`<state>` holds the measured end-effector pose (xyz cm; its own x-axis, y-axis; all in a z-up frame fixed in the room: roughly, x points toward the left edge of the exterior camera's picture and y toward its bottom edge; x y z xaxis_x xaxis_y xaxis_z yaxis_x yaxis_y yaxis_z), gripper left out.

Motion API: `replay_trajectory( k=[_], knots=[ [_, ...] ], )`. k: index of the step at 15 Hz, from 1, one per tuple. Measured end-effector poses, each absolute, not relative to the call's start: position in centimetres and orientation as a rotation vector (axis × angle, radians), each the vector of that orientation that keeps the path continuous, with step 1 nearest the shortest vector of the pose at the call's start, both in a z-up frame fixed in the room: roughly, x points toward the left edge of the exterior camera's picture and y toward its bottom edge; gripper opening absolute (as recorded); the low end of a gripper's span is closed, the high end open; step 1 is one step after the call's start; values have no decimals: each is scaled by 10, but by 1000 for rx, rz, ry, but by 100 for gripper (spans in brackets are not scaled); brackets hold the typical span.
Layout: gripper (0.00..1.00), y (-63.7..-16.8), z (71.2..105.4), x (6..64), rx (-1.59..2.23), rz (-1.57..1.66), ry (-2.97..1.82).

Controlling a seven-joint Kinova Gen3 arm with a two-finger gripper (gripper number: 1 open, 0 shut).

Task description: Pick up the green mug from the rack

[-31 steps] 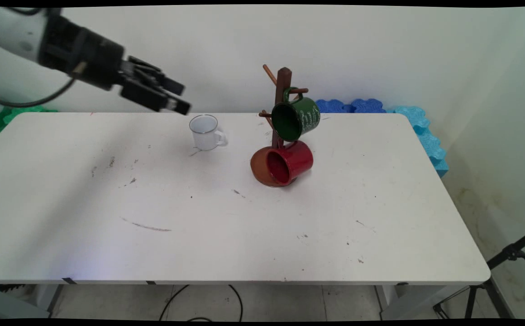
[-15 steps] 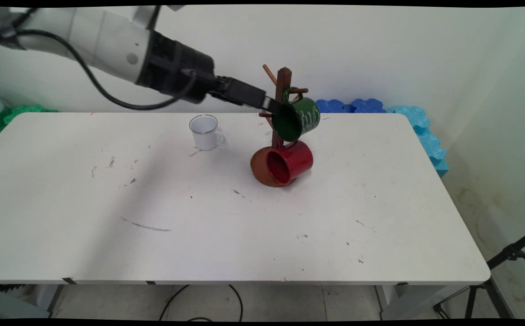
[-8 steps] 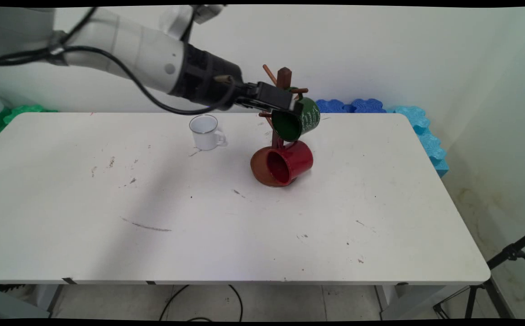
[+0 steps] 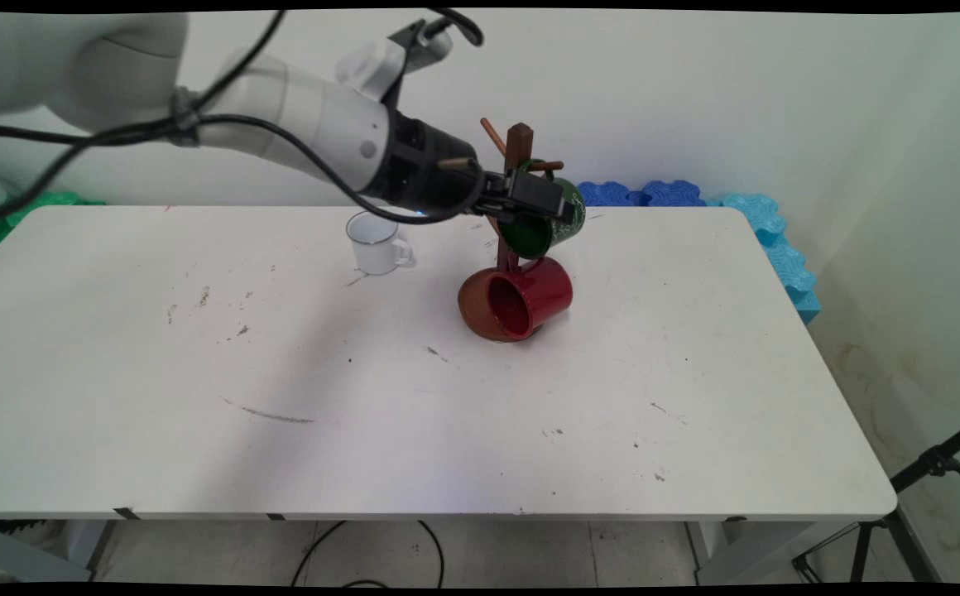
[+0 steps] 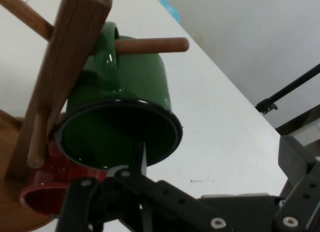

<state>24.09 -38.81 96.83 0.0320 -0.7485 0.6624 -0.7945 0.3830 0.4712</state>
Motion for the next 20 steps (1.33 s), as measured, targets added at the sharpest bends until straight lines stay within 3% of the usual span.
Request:
replay_trajectory(
  k=[14, 15, 20],
  knots=[
    [100, -424, 936, 208, 1439, 61, -1655],
    [0, -425, 935, 208, 1440, 61, -1653],
    [0, -424, 933, 208, 1437, 61, -1658]
  ],
)
